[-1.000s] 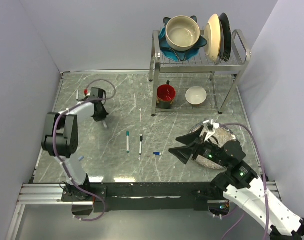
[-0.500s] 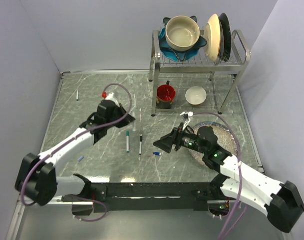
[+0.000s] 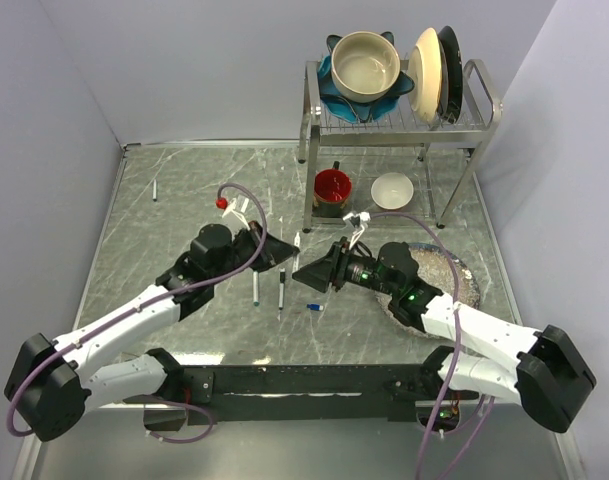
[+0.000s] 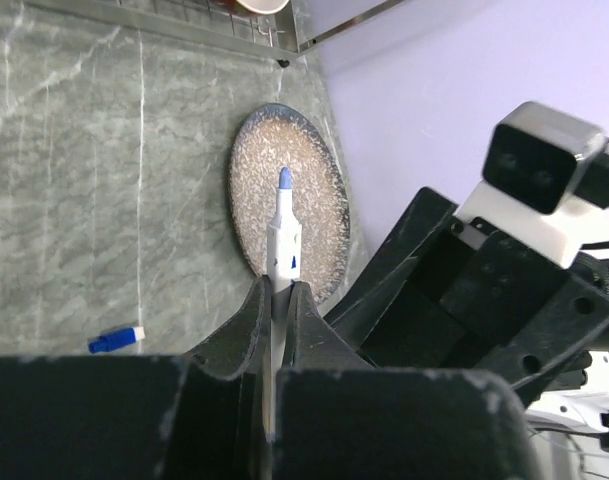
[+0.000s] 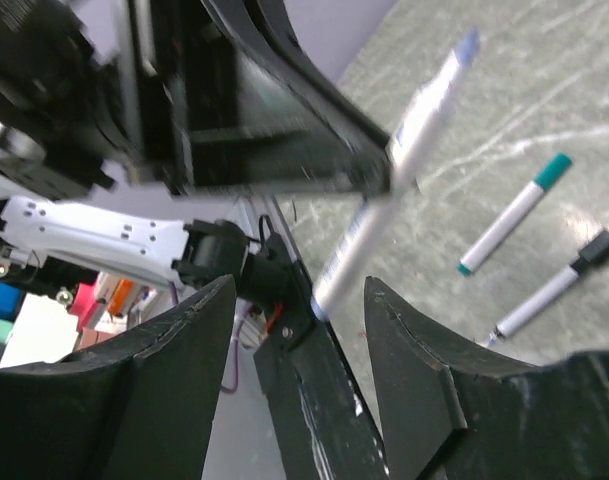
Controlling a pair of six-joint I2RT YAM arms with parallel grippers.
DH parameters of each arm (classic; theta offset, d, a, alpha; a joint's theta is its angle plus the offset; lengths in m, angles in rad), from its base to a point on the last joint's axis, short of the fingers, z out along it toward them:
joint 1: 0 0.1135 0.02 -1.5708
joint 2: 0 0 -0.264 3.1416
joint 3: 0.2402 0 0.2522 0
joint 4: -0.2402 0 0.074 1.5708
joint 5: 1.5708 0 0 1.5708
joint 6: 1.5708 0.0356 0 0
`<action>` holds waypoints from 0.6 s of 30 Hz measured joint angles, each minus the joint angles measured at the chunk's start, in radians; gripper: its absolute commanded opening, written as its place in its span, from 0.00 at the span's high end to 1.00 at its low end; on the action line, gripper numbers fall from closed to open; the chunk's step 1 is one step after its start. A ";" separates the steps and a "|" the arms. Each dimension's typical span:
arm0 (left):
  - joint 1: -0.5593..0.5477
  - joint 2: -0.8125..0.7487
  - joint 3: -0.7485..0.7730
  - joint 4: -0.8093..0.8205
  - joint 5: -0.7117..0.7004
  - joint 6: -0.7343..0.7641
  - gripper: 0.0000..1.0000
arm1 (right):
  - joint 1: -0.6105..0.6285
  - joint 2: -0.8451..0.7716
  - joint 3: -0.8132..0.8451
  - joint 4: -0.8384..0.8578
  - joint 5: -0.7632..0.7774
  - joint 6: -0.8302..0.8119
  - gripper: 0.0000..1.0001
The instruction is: Insert the pens into the pen caps
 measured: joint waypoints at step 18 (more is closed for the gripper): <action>-0.034 -0.090 -0.065 0.069 -0.080 -0.074 0.99 | 0.038 0.050 0.028 0.028 0.124 0.075 0.48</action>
